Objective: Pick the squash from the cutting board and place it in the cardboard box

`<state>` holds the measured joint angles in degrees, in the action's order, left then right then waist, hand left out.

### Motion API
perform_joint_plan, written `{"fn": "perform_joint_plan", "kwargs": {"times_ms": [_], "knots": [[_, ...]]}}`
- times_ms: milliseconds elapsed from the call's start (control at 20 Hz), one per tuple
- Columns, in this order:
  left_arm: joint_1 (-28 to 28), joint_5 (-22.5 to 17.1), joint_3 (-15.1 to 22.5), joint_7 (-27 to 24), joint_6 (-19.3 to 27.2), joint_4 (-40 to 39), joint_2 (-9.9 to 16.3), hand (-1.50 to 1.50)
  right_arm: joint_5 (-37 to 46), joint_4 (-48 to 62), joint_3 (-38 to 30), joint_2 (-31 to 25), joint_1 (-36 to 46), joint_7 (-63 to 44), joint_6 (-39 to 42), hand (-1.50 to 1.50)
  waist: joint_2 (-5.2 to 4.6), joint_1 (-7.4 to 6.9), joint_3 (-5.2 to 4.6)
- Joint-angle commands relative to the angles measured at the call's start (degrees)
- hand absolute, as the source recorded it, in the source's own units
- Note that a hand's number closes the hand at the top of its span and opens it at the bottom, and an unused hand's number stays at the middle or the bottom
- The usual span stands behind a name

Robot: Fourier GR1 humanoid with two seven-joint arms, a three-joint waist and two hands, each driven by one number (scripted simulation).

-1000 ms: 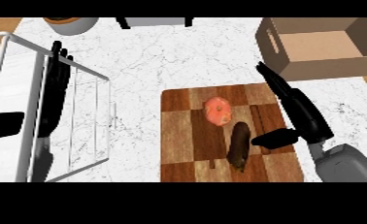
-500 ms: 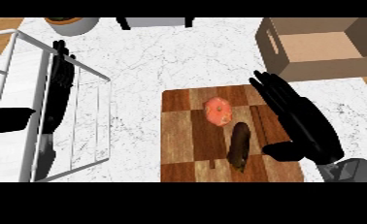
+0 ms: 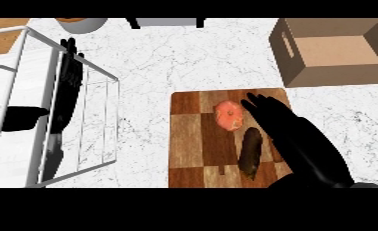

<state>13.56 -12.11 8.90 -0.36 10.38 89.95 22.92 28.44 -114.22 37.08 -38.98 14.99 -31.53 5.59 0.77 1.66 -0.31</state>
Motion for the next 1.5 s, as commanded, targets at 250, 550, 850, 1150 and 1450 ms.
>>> {"fn": "perform_joint_plan", "kwargs": {"times_ms": [250, 550, 850, 1150, 1450], "knots": [[0.82, 3.49, 9.82, 2.37, -5.80, -3.51, -1.69, 0.00, -0.16, 4.33, 0.64, 7.70, 4.01, -7.96, 2.94, -1.50, -1.15, -1.50, 0.32], [1.48, 3.42, 9.62, 0.84, -5.96, -4.83, -2.67, 0.00, 1.91, 4.08, 3.30, 12.07, 5.34, -14.49, 5.10, -1.50, -0.92, -1.04, 0.28], [0.84, 3.35, 9.41, 0.94, -5.90, -5.56, -3.00, 0.00, 2.07, 11.52, 1.82, 11.97, 4.68, -9.88, 4.66, -1.50, -1.07, -1.21, 0.34], [2.01, 4.14, 10.33, 2.90, -4.88, -4.21, -3.74, 0.00, 5.22, 13.50, 1.85, 14.03, 6.45, -7.62, 2.63, -1.50, -0.96, -1.35, 0.36], [1.63, 4.51, 10.47, 3.79, -4.54, -3.85, -4.12, 0.00, 6.44, 17.77, 2.68, 15.98, 6.10, -6.99, 3.01, -1.50, -0.79, -1.55, 0.35]]}}
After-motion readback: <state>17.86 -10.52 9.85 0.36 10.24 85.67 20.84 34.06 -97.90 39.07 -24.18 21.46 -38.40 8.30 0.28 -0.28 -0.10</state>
